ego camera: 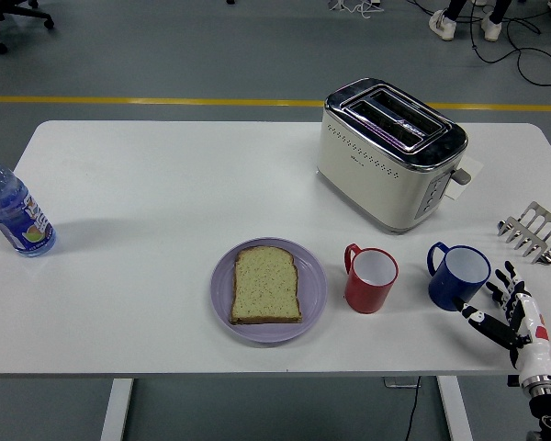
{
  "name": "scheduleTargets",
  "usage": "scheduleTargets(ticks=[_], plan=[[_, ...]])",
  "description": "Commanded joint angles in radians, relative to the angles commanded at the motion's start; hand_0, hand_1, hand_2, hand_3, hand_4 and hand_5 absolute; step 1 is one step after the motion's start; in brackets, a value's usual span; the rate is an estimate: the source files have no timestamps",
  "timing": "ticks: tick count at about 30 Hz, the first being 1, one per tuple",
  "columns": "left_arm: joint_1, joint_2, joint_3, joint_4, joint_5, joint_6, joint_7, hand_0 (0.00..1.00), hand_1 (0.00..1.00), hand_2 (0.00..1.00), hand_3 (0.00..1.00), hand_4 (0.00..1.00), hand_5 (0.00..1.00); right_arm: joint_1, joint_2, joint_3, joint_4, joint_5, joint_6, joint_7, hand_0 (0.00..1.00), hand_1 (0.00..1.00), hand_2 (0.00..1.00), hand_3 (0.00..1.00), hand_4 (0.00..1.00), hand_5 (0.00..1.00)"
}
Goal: Pick up the cup,pour liquid into bread,place the cup on the desk
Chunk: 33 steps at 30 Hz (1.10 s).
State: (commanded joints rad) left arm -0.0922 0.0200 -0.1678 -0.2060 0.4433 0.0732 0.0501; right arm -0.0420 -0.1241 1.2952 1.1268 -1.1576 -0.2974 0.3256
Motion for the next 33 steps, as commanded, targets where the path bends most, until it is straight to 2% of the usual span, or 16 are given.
scheduleTargets(ticks=[9, 33], plan=[[-0.004, -0.001, -0.005, 0.0, 0.0, 0.0, 0.0, 0.64, 0.652, 0.663, 0.563, 0.326, 0.836, 0.052, 0.029, -0.017, -0.057, 0.019, -0.025, 0.041, 0.943, 0.882, 0.981, 0.998, 0.998, 0.129], [-0.007, -0.003, -0.014, -0.001, 0.007, 0.0, 0.0, 0.64, 0.651, 0.661, 0.561, 0.325, 0.835, 0.1, 0.032, -0.048, -0.109, 0.033, -0.063, 0.082, 0.942, 0.88, 0.984, 0.998, 0.998, 0.118]])
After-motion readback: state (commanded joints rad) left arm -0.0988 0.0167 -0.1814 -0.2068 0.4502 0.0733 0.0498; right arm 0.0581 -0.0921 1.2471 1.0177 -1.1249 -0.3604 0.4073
